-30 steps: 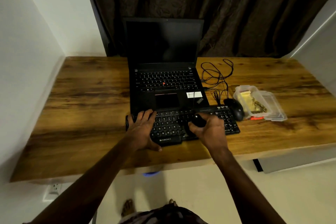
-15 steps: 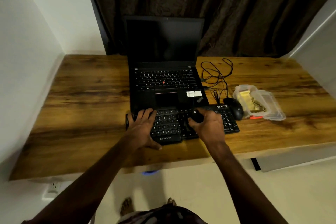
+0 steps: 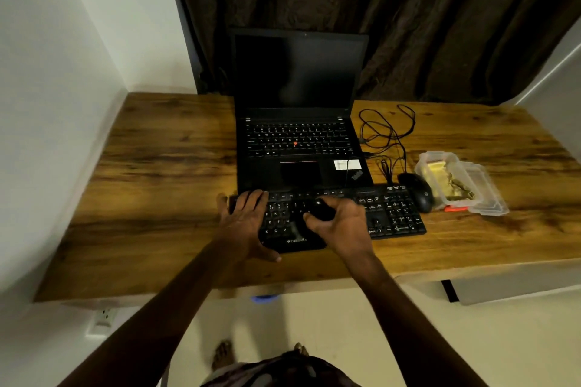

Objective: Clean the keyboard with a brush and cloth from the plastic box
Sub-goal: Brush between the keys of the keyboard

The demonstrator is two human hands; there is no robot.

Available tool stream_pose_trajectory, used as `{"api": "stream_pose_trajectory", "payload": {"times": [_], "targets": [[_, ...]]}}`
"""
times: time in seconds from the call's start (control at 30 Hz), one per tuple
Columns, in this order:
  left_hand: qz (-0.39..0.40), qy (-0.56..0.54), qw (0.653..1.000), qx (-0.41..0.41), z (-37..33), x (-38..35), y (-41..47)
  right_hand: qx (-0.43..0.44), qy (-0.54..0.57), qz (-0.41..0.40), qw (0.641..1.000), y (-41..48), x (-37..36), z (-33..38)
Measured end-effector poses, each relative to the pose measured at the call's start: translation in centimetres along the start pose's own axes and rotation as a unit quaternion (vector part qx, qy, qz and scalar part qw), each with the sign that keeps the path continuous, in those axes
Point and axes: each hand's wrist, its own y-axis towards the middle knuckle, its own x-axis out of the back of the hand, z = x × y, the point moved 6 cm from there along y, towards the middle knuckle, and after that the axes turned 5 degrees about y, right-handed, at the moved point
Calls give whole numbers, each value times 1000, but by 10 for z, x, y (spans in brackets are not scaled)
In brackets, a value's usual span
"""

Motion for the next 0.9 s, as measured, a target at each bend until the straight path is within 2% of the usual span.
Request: {"api": "stream_pose_trajectory", "payload": {"times": [0.1,0.17,0.37,0.5,0.63,0.77,0.9], "targets": [[-26,-20,999,-6,26,-3,-16,-23,-47,-52,997,4,17,-8],[-32,-45,998,-5,42,-4,-24,-13,-66,-52,996,3,14,-1],[6,-169,985,-20,66,-11,-25,49,-56,33,997,-3,-34,35],[26,-134,990,-12,68,-7,-16,79,-14,104,991,-7,-61,48],[25,-110,994,-10,66,-3,-16,101,4,135,986,-11,-75,59],[0,-134,991,-26,68,-1,-20,108,15,169,979,-6,-76,69],[-16,-170,985,-37,70,0,-20,109,-18,207,972,6,-88,73]]}}
